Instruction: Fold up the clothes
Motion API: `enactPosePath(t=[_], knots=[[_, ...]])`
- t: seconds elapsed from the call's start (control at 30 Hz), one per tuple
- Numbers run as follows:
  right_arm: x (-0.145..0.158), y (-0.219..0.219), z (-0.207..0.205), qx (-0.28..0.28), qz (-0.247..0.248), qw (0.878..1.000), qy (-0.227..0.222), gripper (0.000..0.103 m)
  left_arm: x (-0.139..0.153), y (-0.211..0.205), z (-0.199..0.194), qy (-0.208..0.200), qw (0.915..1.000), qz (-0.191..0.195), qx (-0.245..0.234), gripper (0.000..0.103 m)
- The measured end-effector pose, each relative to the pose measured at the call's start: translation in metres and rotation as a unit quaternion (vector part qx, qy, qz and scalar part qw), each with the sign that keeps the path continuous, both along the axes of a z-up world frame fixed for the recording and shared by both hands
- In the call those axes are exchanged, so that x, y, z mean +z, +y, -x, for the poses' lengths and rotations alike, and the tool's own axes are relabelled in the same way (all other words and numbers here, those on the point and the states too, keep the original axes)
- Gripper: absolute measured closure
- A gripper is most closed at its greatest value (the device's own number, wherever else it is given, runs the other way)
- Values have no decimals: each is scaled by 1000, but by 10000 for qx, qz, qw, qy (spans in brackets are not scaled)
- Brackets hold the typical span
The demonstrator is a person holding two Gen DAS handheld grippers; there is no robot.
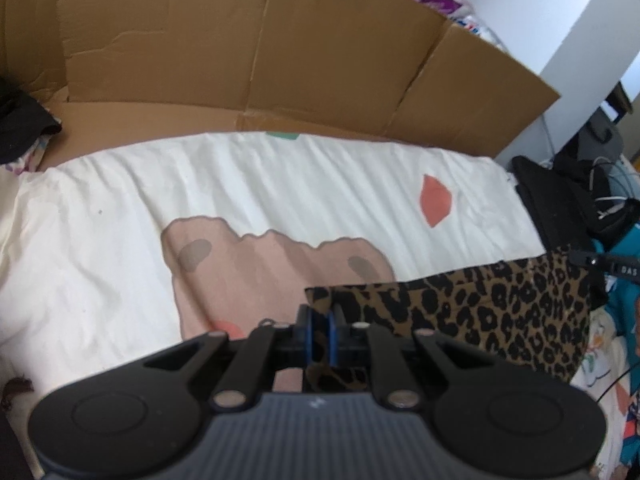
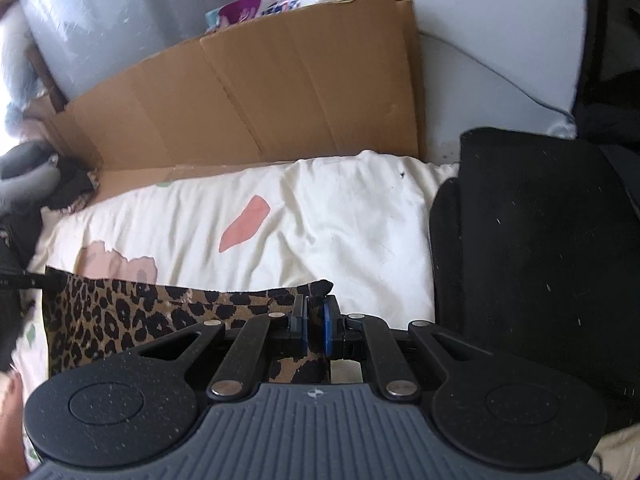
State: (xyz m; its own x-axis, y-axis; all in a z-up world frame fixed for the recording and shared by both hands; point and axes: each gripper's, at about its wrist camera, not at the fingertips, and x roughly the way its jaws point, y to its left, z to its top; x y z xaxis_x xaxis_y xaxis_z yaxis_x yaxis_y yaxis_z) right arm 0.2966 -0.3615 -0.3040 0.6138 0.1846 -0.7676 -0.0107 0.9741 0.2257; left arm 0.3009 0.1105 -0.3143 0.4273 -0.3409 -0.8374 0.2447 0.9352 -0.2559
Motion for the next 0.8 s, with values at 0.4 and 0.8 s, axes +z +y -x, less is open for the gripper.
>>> enactPosePath(t=[0.4, 0.8], knots=[[-37, 5, -18, 240, 197, 9993, 201, 97, -47, -2, -8, 291, 9996, -72, -16, 94], [-44, 3, -4, -64, 82, 9999, 134, 71, -41, 2, 0, 197, 9996, -112, 146, 86]])
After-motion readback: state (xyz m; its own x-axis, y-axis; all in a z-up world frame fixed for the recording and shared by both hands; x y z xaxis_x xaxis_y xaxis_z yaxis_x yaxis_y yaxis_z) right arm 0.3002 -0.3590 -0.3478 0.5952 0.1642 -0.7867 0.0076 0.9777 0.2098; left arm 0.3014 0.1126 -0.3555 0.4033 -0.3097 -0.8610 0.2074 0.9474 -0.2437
